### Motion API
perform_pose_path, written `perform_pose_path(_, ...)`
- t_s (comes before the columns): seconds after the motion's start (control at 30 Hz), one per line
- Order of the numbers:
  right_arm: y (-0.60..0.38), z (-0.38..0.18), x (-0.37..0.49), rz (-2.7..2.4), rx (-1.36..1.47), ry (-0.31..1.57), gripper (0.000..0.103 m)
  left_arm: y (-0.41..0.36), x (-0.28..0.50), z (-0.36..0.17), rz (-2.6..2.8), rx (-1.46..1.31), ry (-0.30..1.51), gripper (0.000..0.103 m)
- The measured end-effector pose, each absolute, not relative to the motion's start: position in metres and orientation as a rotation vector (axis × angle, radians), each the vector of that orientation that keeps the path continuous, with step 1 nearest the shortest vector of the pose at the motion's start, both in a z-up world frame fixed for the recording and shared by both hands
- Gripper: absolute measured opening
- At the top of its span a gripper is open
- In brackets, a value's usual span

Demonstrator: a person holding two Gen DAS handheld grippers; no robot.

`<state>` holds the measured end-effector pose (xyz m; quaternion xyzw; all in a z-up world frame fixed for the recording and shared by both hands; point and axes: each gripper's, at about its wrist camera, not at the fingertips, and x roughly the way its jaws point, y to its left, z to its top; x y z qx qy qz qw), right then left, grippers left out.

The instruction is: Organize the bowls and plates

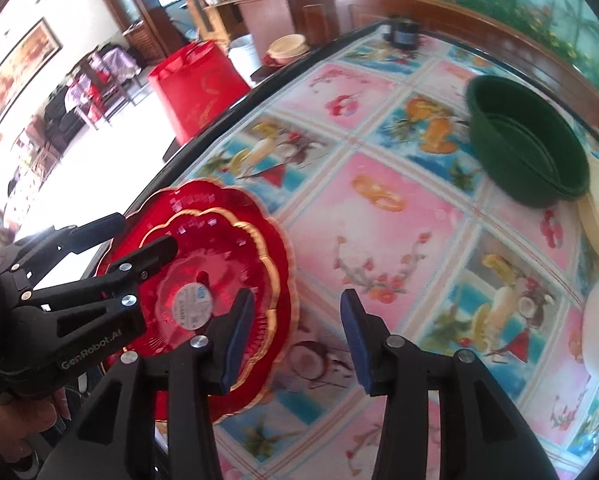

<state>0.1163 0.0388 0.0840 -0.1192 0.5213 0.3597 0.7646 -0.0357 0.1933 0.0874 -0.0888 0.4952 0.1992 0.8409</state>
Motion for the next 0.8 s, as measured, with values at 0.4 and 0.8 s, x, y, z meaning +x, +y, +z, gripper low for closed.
perform_pose_path(0.4,-0.023,0.090,0.162,0.623,-0.169,1.130,0.051,0.159,0.023,0.106,0.335,-0.142,1.016,0.061)
perform_pose_path(0.8,-0.074,0.083,0.211,0.506,-0.083,1.135,0.055,0.135,0.089,0.099,0.281,-0.158,1.046,0.061)
